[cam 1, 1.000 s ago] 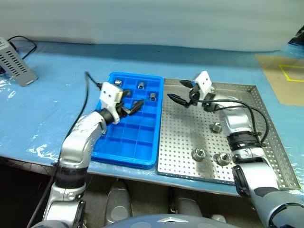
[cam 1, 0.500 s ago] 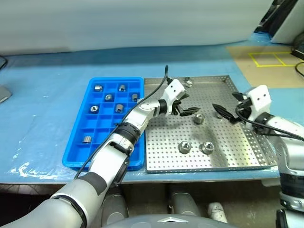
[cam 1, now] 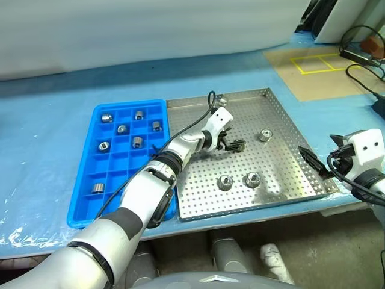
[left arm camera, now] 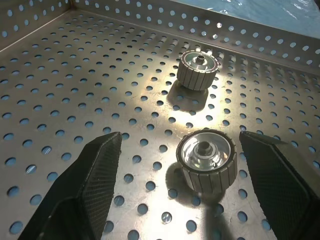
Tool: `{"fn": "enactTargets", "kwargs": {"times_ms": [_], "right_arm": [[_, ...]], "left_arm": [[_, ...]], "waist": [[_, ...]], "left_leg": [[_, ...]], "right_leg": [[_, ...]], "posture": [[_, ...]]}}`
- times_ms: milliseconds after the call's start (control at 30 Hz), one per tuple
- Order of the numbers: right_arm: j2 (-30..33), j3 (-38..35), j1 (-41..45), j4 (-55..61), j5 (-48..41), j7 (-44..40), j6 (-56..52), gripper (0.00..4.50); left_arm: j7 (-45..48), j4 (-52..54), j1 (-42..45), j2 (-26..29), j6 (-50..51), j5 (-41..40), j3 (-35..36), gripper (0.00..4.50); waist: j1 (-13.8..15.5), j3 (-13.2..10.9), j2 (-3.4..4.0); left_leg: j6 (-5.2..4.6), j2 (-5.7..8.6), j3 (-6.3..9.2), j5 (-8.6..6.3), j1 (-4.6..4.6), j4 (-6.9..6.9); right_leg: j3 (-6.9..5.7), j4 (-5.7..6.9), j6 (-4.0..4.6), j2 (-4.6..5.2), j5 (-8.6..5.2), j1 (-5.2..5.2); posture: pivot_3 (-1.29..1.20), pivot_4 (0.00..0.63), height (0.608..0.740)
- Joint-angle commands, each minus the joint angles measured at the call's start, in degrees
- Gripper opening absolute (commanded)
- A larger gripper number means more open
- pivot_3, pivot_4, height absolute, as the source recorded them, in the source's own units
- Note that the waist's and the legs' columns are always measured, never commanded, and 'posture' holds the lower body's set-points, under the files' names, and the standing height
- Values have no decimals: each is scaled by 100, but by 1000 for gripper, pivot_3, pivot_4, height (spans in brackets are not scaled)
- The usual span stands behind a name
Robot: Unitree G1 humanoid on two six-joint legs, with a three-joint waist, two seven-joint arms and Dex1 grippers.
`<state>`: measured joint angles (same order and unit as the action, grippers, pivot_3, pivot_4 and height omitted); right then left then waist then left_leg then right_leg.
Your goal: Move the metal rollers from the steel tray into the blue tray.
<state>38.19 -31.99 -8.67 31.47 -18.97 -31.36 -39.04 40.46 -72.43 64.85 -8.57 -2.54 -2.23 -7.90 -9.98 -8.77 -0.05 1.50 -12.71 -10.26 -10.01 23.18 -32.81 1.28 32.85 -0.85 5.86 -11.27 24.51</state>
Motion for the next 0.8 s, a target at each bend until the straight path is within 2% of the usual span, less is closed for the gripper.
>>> {"fn": "enactTargets", "kwargs": {"times_ms": [33,300,333,400,467,533,633,800], "right_arm": [[-15,-285,-144,364,-25,120,41,4500],[-121,-261,-328,569,-63,325,25,4500],[-124,-253,-328,584,-68,344,17,4500],[-123,-255,-303,601,-88,383,-2,4500],[-116,-233,-276,592,-98,411,-3,4500],[-120,-160,-237,547,-108,421,35,4500],[-123,81,-30,448,-107,447,59,4500],[-280,1297,1587,-215,-183,410,109,4500]], "left_arm": [[-55,-51,165,-351,-84,155,22,4014],[-527,-322,-291,-606,-137,711,-227,4014],[-617,-333,-318,-619,-143,710,-187,3596],[-676,-346,-350,-603,-187,779,-201,3050],[-681,-330,-343,-578,-239,750,-123,2341],[-769,-278,-271,-507,-361,684,-2,1869],[-452,-144,-154,-408,-438,300,377,1871],[-114,811,-70,100,-549,-431,1083,1871]], "waist": [[-110,0,0],[-570,0,0],[-620,0,0],[-691,0,0],[-735,1,2],[-776,1,2],[-829,1,2],[-948,-1,0]], "left_leg": [[-12,7,0,-5,1,-1],[-90,94,7,-39,17,-28],[-94,99,7,-42,17,-33],[-99,104,15,-51,24,-48],[-93,106,20,-58,29,-52],[-91,106,31,-58,37,-53],[-96,104,39,-56,45,-53],[-108,104,44,-48,48,-56]], "right_leg": [[-4,-7,0,9,0,-4],[-29,-12,-56,105,-30,-29],[-37,-12,-70,118,-37,-35],[-60,-15,-108,133,-60,-51],[-70,-18,-111,138,-62,-55],[-96,-19,-113,147,-63,-59],[-111,-19,-118,147,-64,-57],[-122,-13,-86,153,-37,-51]], "posture": [[-773,150,740],[-798,150,740],[-797,150,740],[-794,150,740],[-788,150,740],[-778,150,740],[-722,150,740],[-541,150,740]]}}
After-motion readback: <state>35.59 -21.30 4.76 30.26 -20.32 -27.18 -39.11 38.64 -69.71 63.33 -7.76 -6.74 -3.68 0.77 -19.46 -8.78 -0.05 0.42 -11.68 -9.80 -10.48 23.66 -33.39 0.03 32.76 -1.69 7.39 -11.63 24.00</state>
